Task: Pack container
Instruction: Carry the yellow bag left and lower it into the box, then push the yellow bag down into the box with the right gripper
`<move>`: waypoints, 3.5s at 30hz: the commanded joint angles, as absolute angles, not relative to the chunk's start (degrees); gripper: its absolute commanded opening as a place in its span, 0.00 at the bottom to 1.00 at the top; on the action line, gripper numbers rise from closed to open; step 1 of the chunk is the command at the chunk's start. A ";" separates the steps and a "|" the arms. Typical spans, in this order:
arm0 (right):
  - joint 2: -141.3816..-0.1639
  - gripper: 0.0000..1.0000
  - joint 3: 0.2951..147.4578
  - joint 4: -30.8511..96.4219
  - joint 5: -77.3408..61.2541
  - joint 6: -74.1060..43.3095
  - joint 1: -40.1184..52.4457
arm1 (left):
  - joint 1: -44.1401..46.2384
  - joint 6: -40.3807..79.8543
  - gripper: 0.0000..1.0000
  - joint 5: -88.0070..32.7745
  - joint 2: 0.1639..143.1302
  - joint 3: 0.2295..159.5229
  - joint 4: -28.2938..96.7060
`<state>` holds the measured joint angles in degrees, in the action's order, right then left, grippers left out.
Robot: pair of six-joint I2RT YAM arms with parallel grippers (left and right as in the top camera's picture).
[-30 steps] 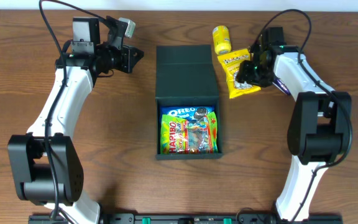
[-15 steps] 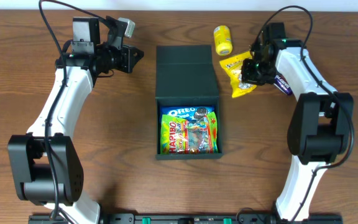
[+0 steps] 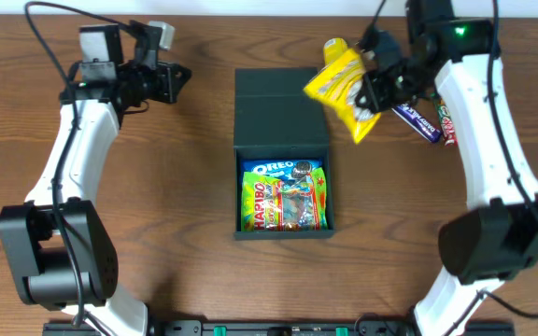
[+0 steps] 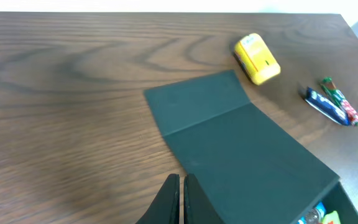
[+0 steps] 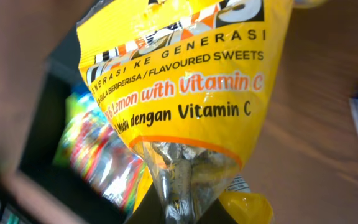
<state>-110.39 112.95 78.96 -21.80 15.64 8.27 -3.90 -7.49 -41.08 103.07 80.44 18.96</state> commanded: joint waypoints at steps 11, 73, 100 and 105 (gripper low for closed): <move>-109.82 0.02 104.92 89.08 -27.38 33.56 22.61 | -5.39 -7.25 0.06 -40.80 102.30 81.82 18.59; -103.90 0.01 73.12 66.04 -22.02 23.31 25.58 | -5.23 -7.70 0.07 -41.76 102.30 81.82 22.96; -102.56 0.01 78.87 63.35 -21.89 21.52 25.58 | -5.23 -7.70 0.07 -41.76 102.30 81.82 25.28; -101.14 0.01 80.60 62.94 -24.75 23.62 25.58 | -5.23 -7.68 0.06 -41.76 102.30 81.82 25.28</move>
<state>-102.69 79.79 63.13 -21.67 21.12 25.43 -5.15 -6.46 -41.80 103.07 80.44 25.19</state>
